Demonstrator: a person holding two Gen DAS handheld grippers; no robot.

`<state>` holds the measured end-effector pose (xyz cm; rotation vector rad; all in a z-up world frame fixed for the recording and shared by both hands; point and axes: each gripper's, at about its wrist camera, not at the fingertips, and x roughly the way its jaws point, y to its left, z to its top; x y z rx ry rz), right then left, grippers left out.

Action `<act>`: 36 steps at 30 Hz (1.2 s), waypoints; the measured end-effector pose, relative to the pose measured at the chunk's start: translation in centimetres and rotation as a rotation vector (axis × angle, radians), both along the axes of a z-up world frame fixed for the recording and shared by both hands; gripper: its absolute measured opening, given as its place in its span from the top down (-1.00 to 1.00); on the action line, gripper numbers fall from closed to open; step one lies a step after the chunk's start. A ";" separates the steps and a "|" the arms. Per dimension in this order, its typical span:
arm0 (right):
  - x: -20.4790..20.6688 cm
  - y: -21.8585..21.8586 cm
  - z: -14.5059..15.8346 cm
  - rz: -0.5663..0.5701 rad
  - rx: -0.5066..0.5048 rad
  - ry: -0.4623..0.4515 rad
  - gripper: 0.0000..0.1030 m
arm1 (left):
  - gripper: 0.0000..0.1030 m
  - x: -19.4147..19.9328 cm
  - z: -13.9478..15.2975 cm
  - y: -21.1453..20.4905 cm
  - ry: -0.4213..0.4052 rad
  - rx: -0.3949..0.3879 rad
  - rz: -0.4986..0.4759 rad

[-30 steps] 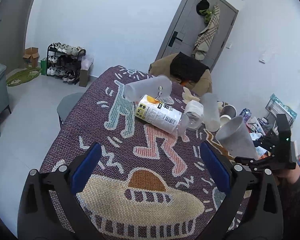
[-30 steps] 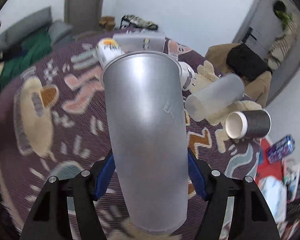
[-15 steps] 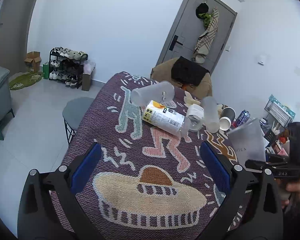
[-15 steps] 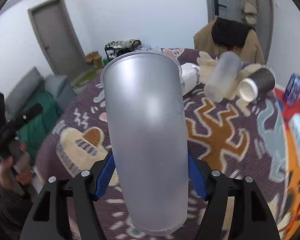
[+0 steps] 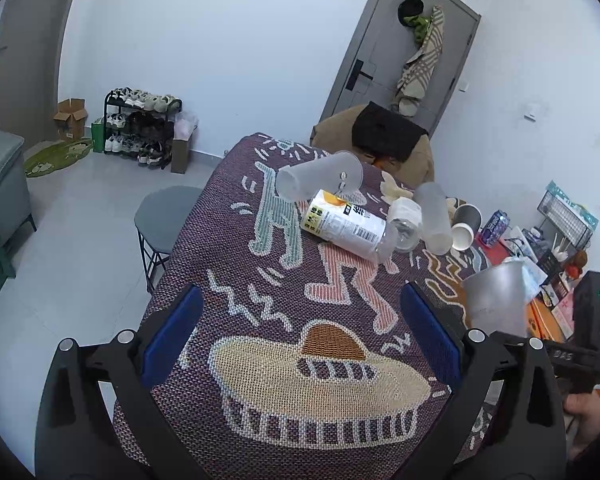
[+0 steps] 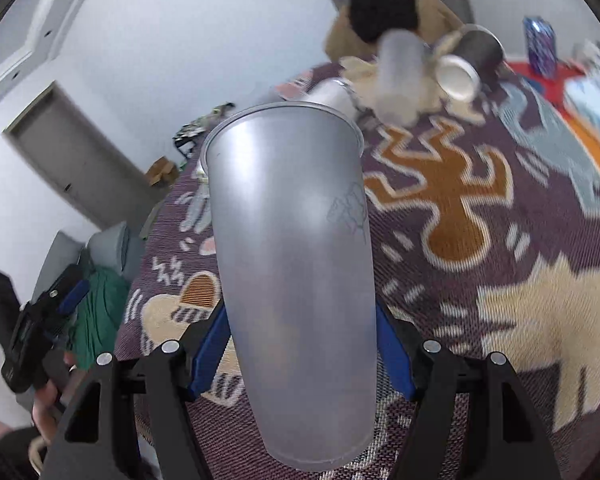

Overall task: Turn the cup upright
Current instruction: 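Rotate the right tool to swing the held cup rim-up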

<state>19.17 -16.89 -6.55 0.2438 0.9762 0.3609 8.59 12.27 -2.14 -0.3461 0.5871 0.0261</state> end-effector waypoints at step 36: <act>-2.8 -10.7 -0.4 -0.135 -0.090 -0.102 -0.86 | -0.91 11.6 -2.7 -15.8 0.219 -0.210 -0.420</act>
